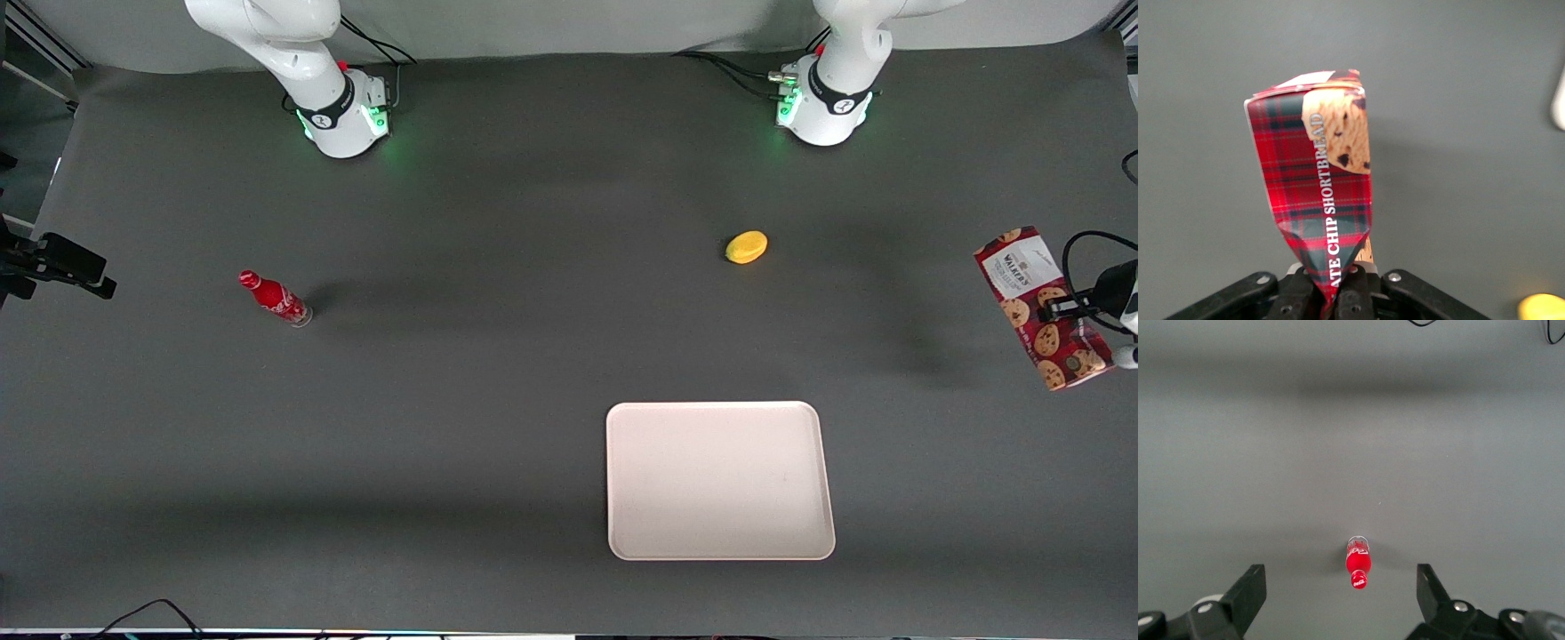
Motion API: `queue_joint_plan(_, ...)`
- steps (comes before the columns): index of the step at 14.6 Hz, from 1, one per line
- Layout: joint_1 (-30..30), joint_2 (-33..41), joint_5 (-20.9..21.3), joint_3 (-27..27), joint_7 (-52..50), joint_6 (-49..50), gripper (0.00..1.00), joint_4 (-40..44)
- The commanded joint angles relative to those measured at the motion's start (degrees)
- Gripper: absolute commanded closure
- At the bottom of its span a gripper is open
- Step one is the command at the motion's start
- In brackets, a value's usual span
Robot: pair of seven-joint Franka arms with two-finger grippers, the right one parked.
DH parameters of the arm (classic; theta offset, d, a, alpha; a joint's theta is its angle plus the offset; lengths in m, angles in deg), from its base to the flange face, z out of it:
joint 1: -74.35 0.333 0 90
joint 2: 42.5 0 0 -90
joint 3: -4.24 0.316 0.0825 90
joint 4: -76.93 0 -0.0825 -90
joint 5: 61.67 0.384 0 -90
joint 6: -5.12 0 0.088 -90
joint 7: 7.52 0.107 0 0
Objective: Place red cookie box on tray
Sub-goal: 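Carry the held cookie box over to the white tray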
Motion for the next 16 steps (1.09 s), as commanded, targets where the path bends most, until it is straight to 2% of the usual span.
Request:
queue_joint_plan(1,-2.5,-1.4,3.7,-4.8,-6.2,6.9,1.0,10.4)
queue_joint_plan(3,-4.8,-3.8,4.4,-6.9,-8.3,9.6,1.0,16.3)
queue_joint_plan(6,-9.5,-11.9,3.9,-8.6,-12.7,15.2,1.0,27.8)
queue_joint_plan(10,-12.2,-21.6,3.9,-11.2,-14.1,10.6,1.0,33.9)
queue_joint_plan(16,-17.1,-36.2,4.2,-11.2,-13.7,4.9,1.0,46.0)
